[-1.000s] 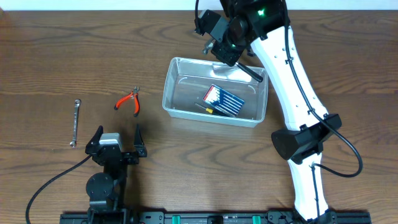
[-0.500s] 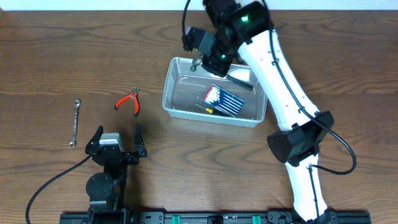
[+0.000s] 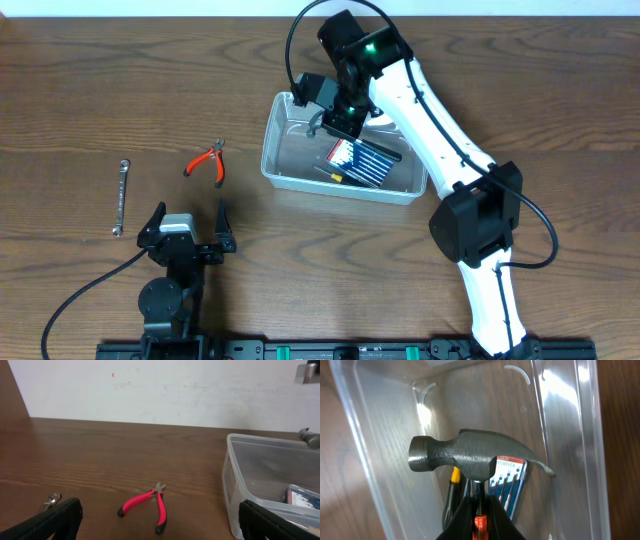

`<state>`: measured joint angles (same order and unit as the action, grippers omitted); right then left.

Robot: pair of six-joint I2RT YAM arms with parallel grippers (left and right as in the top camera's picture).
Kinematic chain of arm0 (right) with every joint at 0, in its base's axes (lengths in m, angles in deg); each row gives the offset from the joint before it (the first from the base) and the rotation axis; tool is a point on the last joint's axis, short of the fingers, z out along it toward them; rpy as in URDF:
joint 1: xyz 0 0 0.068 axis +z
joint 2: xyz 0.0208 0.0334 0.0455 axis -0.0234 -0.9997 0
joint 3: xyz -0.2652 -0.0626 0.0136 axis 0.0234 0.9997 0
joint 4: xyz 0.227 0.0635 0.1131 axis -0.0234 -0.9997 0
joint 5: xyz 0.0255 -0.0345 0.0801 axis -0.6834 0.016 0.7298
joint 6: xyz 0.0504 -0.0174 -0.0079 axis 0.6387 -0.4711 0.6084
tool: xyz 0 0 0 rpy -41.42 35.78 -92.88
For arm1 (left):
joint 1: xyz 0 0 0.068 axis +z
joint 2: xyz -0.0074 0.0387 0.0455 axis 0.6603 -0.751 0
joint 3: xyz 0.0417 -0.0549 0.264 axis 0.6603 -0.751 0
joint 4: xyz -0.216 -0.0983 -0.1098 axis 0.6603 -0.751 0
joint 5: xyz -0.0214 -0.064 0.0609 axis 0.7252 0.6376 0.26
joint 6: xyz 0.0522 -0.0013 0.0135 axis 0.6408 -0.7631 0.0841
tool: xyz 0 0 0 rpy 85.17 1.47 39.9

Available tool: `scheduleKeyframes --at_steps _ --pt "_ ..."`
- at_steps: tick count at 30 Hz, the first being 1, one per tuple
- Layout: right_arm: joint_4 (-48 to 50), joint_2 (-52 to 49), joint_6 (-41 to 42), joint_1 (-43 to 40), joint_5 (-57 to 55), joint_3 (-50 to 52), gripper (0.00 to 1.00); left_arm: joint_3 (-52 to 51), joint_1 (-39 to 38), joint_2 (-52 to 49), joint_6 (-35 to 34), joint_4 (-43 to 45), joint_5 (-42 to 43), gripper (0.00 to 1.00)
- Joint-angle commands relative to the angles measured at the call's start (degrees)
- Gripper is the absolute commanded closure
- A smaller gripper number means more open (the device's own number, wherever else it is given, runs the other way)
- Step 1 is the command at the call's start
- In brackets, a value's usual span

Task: Pack container
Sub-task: 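Lower the hammer into the container beside the set case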

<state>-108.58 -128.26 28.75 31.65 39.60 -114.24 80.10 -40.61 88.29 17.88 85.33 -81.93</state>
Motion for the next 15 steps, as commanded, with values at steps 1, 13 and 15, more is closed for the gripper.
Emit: scheduleKeyframes --at_steps 1,13,15 --pt "1.6 0.4 -0.9 0.2 1.3 2.1 0.99 -0.9 0.2 0.3 -0.3 -2.2 0.4 0.02" --pt "7.5 0.4 -0.9 0.1 0.5 10.9 0.99 -0.9 0.2 0.3 -0.3 -2.2 0.4 0.02" --pt "7.9 0.4 -0.9 0.0 0.4 11.3 0.99 -0.9 0.2 0.3 -0.3 -2.2 0.4 0.02"
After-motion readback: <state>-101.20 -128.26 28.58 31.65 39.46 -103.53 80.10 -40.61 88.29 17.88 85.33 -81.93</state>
